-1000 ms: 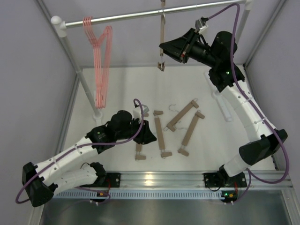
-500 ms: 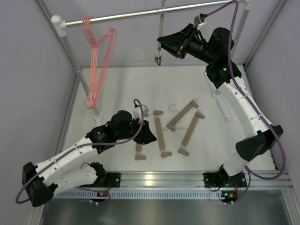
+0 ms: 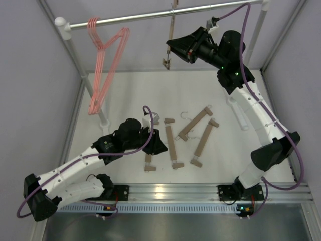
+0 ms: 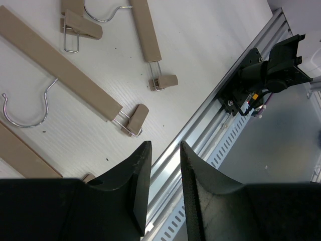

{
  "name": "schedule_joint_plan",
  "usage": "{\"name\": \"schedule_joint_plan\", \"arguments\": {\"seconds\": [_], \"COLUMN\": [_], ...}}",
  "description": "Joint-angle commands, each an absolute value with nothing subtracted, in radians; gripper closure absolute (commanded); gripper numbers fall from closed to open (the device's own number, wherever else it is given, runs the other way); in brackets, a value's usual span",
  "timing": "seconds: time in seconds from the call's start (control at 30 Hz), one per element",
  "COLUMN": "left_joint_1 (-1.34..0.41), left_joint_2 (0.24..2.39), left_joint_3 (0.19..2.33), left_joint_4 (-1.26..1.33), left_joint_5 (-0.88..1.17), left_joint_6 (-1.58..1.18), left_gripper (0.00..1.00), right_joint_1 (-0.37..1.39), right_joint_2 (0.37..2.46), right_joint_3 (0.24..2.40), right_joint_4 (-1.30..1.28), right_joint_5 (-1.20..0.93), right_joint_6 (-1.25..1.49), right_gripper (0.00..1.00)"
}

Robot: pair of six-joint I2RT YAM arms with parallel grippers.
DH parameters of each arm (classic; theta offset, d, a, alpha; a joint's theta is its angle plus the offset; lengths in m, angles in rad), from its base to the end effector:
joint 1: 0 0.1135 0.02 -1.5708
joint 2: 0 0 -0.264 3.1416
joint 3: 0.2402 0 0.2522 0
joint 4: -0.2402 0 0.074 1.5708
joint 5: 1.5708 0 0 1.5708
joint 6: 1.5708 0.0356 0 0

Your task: Organize the hangers

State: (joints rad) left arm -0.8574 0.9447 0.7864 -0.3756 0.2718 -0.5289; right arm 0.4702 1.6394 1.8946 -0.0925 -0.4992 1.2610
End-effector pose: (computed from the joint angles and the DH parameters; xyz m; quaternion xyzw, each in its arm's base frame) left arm 0.1301 -0.1650 0.2929 0.2070 0.8380 -0.4042 0.3025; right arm 0.3166 0.1800 0.5138 0.0679 0.6514 0.6661 0.3570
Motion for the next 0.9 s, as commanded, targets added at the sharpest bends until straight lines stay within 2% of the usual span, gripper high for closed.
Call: {"name": "schedule_joint_plan", "arguments": {"seconds": [0.0,0.37,0.57,0.77,0.87], "left_joint_1": [-0.857,-0.857,-0.857,-0.857,-0.857], "left_joint_2": [0.928,0.91,0.905,0.91,0.917], "left_joint_3": [0.784,0.77,0.765,0.762,0.765], "left_joint_4": [-0.364,-0.362,-0.362,-0.364,-0.364], "left_joint_5": [0.282,0.279,0.278,0.278,0.275], "left_joint_6": [-0.534,-0.54,-0.541,-0.543,-0.543], "left_gripper": [0.66,0.66,0.66,0.66,0.66], "right_joint_1": [0.491,0.509,0.512,0.512,0.512], "right_joint_2": [1.657,1.652,1.618,1.574,1.549], "right_joint_3": [1.93,1.908,1.879,1.856,1.839], "right_joint_4": [-0.089,-0.101,-0.101,-0.107,-0.113], "right_joint_5": [-0.463,-0.417,-0.391,-0.374,-0.371], "right_joint_6": [1.269,1.253,1.232,1.2,1.186], "right_gripper": [1.0,0.98,0.81,0.58,0.52]}}
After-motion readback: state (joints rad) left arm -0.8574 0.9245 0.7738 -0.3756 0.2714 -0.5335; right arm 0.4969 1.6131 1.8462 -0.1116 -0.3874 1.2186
